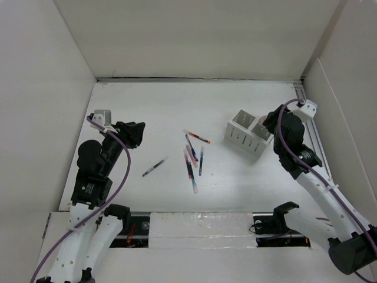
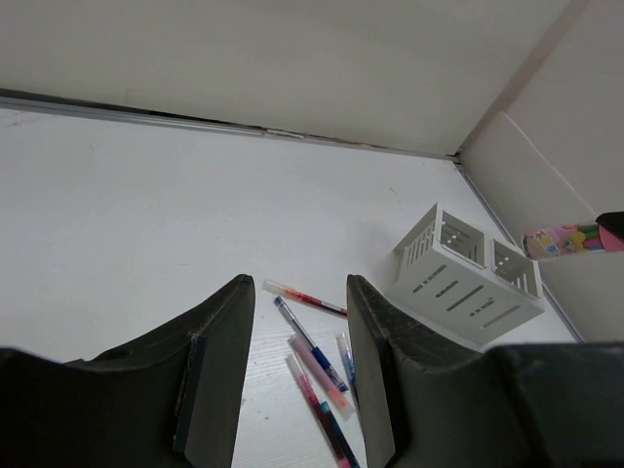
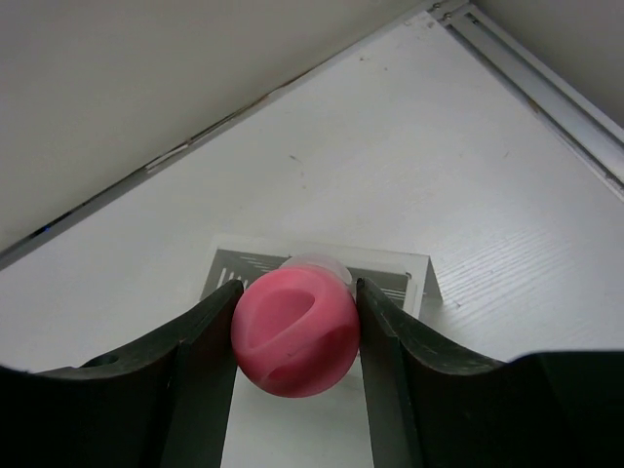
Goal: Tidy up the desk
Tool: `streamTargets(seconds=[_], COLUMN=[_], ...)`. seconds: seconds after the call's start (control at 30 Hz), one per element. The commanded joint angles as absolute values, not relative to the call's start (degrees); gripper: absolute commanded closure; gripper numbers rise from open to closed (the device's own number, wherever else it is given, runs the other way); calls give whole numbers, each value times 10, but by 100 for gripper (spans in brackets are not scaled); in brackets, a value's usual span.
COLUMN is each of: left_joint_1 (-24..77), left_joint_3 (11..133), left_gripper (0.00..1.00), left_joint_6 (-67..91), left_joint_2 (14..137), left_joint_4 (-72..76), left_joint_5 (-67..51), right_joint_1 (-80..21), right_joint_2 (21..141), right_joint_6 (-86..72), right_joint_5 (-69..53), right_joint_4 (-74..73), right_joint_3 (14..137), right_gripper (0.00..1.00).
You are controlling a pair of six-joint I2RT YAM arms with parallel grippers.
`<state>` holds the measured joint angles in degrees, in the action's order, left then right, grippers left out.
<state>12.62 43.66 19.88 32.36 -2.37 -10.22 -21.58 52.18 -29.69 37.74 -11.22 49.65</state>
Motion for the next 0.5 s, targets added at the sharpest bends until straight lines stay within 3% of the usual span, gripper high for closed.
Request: streamTargets(seconds=[0.0, 0.47], left_joint_1=[123, 123], left_joint_3=[453, 453], left_gripper=[62, 62], left_joint_6=[206, 202], left_joint_2=[328, 330], left_joint_4=[8, 6], left_joint_5=[-119, -117], right_joint_1=[-200, -181], right_joint_2=[518, 598], right_joint_6=[-305, -303], right_joint_5=[375, 323], right_joint_4=[-108, -134], right_joint_3=[497, 505], right_gripper=[75, 77])
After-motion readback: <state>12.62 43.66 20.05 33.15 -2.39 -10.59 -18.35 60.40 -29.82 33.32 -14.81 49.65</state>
